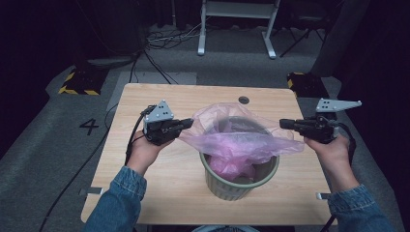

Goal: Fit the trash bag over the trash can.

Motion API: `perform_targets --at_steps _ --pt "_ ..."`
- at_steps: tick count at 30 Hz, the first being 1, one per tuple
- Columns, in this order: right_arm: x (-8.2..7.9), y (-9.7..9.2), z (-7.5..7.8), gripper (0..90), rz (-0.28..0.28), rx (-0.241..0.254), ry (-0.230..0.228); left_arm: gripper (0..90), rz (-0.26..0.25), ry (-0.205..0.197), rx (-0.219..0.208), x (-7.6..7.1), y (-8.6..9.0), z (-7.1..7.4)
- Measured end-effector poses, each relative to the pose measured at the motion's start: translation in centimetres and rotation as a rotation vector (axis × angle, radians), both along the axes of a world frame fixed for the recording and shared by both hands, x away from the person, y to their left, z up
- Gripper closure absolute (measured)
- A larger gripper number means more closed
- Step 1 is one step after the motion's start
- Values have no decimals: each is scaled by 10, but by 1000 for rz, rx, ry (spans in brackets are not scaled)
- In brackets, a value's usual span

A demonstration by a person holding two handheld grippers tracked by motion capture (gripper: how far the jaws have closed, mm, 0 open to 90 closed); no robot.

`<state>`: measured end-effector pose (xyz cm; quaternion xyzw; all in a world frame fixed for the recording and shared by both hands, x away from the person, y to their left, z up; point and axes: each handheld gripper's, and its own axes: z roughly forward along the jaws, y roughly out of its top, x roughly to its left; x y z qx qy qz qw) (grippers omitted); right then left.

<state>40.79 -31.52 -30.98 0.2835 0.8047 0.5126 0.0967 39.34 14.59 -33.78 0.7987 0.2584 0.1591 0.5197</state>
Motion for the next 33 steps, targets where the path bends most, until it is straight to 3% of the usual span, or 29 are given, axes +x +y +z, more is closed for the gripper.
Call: perform_targets --at_steps 6,9,10,14,17,18,21,23,25,27,30,32,33 --pt "13 -9 -21 900 -40 0 58 897 2 54 22 12 -7 -15" --pt "14 -11 -26 900 -45 8 64 896 -7 44 15 11 -9 -16" --pt "13 -13 -24 900 -48 18 45 896 -11 32 8 9 -9 -14" --pt "3 -23 0 759 -36 110 -46 896 -24 -35 -28 0 -9 -3" --pt "-1 -21 13 547 1 134 -91 879 -53 -84 -54 -6 -10 2" --pt "-2 -19 15 497 10 142 -92 848 -61 -102 -59 -8 -12 4" --pt "-1 -12 14 394 55 161 -69 631 -78 -98 -58 -9 -16 3" --pt "1 -7 9 365 59 145 -48 556 -88 -81 -42 -7 -18 1" --pt "7 -3 0 338 74 132 7 526 -95 -60 -41 -5 -18 -1" --pt "12 2 -9 336 86 116 68 524 -110 -31 -55 -3 -17 -4" --pt "13 8 -17 364 111 90 102 592 -128 -16 -45 -3 -17 -7" --pt "12 11 -20 463 123 75 116 675 -124 -2 -36 -5 -18 -6" --pt "10 12 -19 594 128 61 112 724 -120 -2 -30 -5 -18 -6"
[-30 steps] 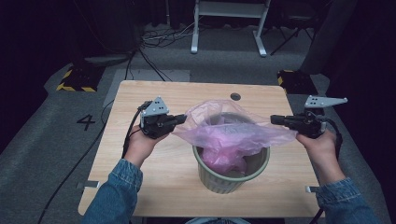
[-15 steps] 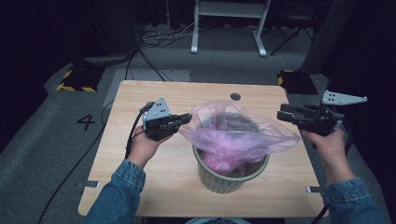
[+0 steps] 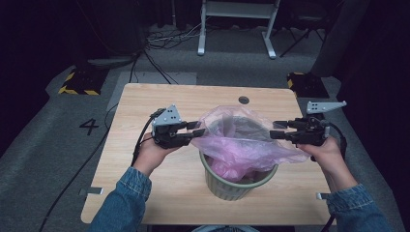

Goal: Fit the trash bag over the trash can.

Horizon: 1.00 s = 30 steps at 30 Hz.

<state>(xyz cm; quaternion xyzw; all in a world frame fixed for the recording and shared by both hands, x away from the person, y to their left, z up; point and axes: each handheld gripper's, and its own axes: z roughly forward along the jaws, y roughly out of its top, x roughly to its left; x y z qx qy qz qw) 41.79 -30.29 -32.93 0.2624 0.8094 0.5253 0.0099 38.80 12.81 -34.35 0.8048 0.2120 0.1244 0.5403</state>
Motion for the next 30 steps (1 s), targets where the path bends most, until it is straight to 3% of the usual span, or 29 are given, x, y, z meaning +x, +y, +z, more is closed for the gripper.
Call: perform_targets --at_steps 4,11,16,23,30 --pt "-5 1 6 900 -7 -44 -42 855 27 -16 -1 -2 1 3" --pt "-4 -4 14 900 -95 -49 -79 897 101 1 22 7 4 2" --pt "11 -8 -6 900 -137 -77 -1 897 115 60 72 19 1 -13" --pt "14 -2 -37 900 -128 -144 75 897 89 166 134 26 -5 -39" --pt "-7 -10 -60 900 -84 -154 109 898 56 199 145 14 -1 -57"
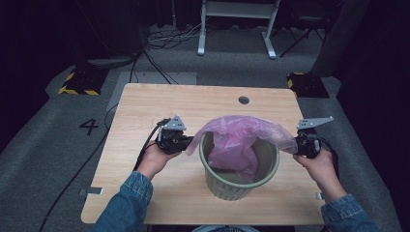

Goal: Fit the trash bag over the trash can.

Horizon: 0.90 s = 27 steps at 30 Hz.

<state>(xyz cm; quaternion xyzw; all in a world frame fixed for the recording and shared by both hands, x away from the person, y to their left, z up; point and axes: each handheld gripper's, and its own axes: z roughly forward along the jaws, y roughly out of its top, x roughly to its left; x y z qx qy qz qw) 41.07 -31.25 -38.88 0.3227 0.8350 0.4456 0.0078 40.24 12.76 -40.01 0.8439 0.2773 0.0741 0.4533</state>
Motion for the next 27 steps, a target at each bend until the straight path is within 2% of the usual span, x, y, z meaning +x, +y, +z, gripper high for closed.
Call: perform_targets --at_steps 4,9,11,12,13,14,15,16,17,19,22,25,27 --pt "-10 -5 -15 900 14 -14 31 898 -7 24 -5 -6 4 -10" --pt "-20 -6 -36 900 32 -1 63 898 -17 54 10 -11 3 -27" --pt "-23 -5 -43 900 35 -1 64 896 3 40 -3 -13 5 -30" --pt "-24 -5 -43 900 27 -1 53 855 23 33 -4 -14 7 -29" --pt "-24 -6 -43 879 22 -5 39 759 45 19 -15 -14 10 -28" --pt "-25 -7 -40 786 15 11 17 682 56 23 -55 -14 15 -25" --pt "-26 -11 -36 664 -1 34 -18 619 61 7 -83 -16 20 -21" --pt "-27 -14 -31 581 -27 52 -57 563 67 -5 -108 -17 24 -17" --pt "-28 -17 -26 542 -39 66 -79 527 71 -49 -139 -22 31 -10" --pt "-31 -27 -12 486 -63 107 -132 491 61 -101 -171 -29 38 -1" --pt "-38 -38 6 458 -94 114 -196 437 39 -151 -226 -41 46 10" --pt "-44 -47 21 430 -129 109 -249 426 17 -183 -235 -53 47 18" --pt "-46 -53 29 420 -152 103 -278 422 0 -213 -216 -57 44 22"
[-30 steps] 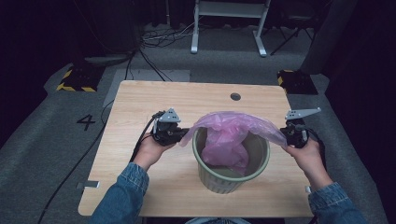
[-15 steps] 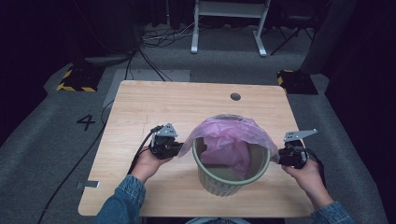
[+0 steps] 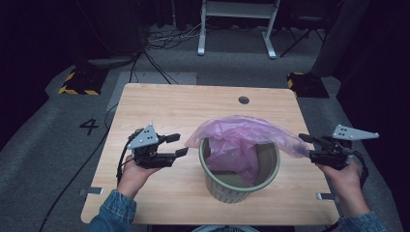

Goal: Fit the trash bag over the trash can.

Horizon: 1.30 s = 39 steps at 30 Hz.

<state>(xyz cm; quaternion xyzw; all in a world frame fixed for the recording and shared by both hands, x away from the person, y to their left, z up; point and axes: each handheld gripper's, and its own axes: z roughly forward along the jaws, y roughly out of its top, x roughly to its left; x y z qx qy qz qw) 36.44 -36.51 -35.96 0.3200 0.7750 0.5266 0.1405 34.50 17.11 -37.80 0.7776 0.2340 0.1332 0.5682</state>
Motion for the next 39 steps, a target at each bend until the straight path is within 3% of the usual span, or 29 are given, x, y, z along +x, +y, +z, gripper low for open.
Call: perform_targets --at_steps 3,9,12,15,18,20,23,29,31,34,36,39 --pt "-3 -10 12 401 -44 -4 -43 413 16 -40 44 0 -7 5" --pt "1 -22 18 389 -99 18 -54 408 28 -48 57 17 -19 10" --pt "10 -22 12 386 -103 8 -7 408 22 -53 67 26 -27 12" --pt "22 -15 -2 386 -68 -13 76 422 -1 -25 48 36 -34 9" --pt "26 -5 -14 391 -42 -42 112 538 -20 -15 56 38 -37 8" --pt "26 -1 -14 387 -42 -56 103 707 -18 -23 74 34 -38 10" --pt "25 -4 -7 396 -39 -36 85 855 -10 -51 92 27 -39 17" --pt "13 -20 22 385 -73 7 -7 892 -5 -91 85 20 -37 28" --pt "7 -20 32 372 -42 39 -50 891 -11 -97 91 17 -40 30" --pt "-3 -9 43 350 54 81 -98 891 -15 -105 106 15 -43 31" --pt "-6 2 45 342 112 76 -109 890 -23 -110 104 13 -45 32" --pt "-6 18 41 345 176 58 -89 890 -33 -111 100 10 -46 33"
